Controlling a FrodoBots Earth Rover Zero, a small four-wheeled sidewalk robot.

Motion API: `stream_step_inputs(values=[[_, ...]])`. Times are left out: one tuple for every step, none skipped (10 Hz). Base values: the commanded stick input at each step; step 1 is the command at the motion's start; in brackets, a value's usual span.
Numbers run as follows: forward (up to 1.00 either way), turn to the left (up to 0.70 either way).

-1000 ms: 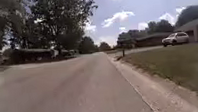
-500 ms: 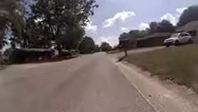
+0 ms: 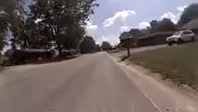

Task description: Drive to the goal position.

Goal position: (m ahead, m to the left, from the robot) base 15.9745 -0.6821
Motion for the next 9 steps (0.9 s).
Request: stream_step_inputs(values=[[0.7, 0.0], [0.7, 0.0], [0.7, 0.0], [0.7, 0.0], [0.7, 0.0], [0.7, 0.0], [0.7, 0.0], [0.7, 0.0], [0.7, 0.0]])
